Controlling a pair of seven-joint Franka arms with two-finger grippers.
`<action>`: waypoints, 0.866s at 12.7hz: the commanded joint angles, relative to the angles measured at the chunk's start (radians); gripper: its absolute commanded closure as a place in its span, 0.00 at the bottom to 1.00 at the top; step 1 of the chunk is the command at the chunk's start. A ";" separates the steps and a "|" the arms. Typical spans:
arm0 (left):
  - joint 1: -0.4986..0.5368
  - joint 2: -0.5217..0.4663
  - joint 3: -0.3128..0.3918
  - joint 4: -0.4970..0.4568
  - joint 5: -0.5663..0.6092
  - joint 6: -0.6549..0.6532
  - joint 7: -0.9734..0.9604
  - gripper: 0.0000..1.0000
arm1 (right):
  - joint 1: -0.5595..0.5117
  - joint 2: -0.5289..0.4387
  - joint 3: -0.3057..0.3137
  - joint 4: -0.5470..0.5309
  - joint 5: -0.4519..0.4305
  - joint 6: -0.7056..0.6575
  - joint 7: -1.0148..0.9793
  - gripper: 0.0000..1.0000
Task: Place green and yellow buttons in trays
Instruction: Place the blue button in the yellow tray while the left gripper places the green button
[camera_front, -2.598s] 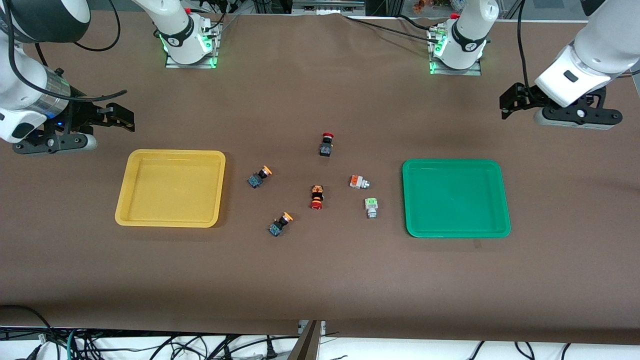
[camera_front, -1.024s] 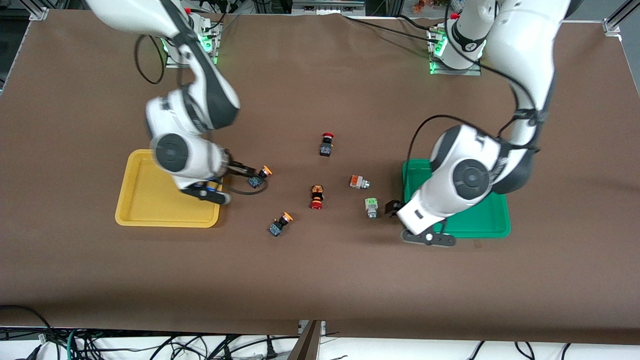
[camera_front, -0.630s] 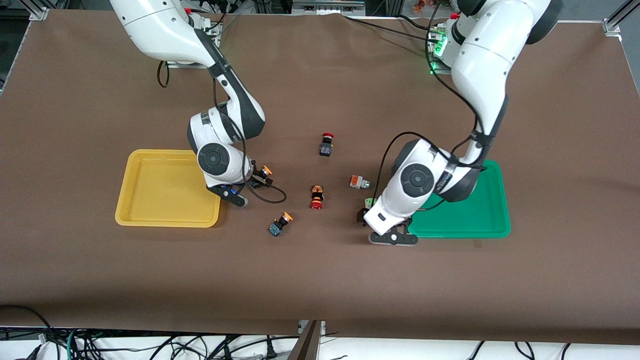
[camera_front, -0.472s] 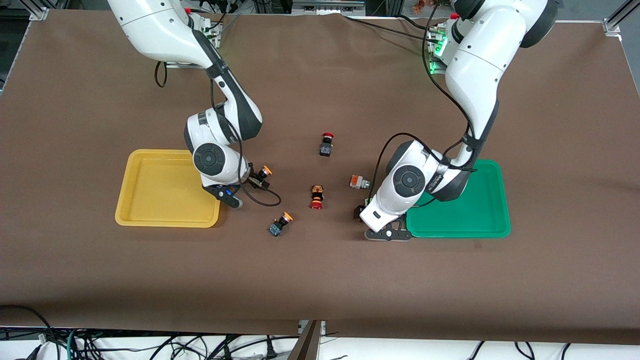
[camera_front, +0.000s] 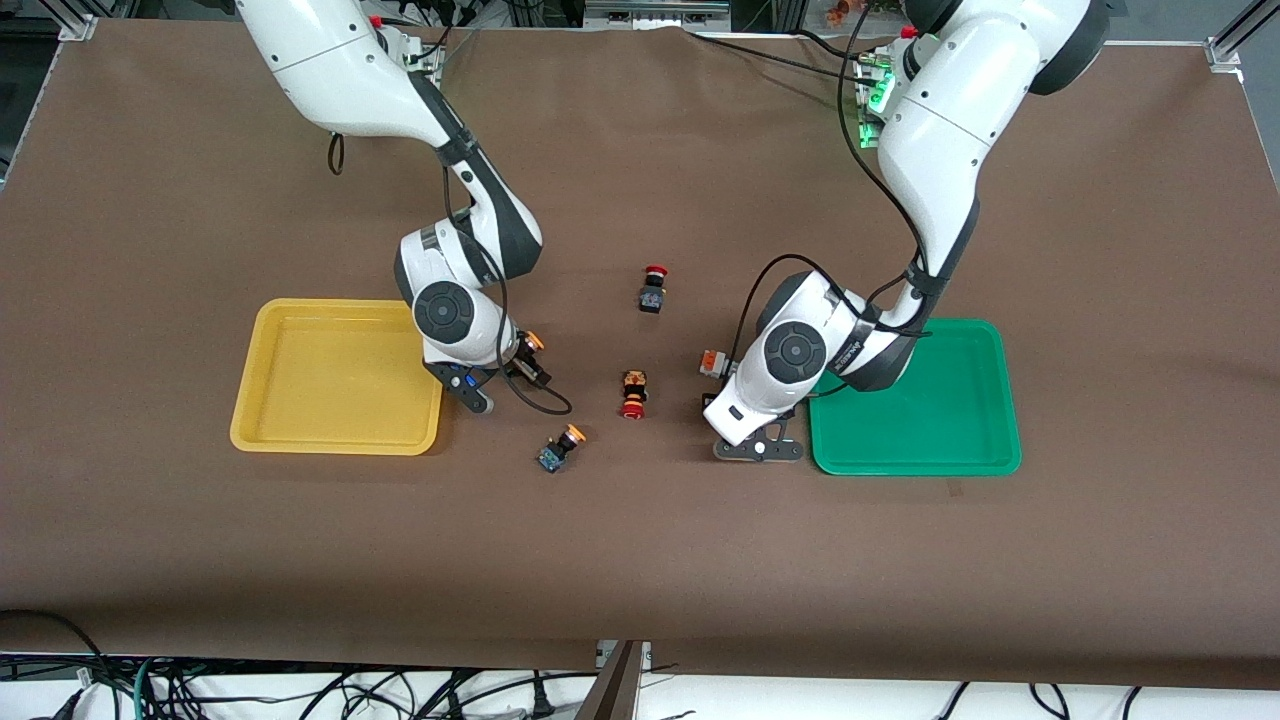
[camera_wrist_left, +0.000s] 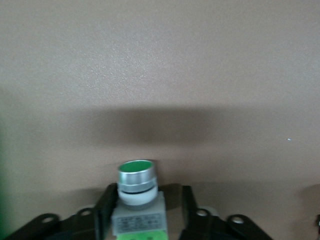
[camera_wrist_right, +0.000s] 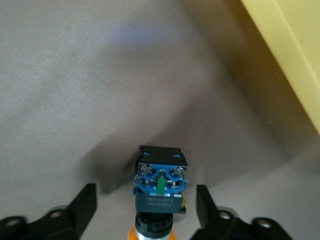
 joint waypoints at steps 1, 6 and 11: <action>0.000 -0.044 0.001 -0.045 0.016 -0.002 -0.011 0.83 | -0.007 -0.017 -0.004 -0.003 0.008 0.003 0.006 1.00; 0.060 -0.157 -0.001 -0.006 0.014 -0.196 0.099 0.86 | -0.009 -0.105 -0.103 0.104 -0.026 -0.241 -0.108 1.00; 0.217 -0.222 -0.001 -0.013 0.016 -0.368 0.431 0.85 | -0.063 -0.136 -0.293 0.162 -0.012 -0.580 -0.706 1.00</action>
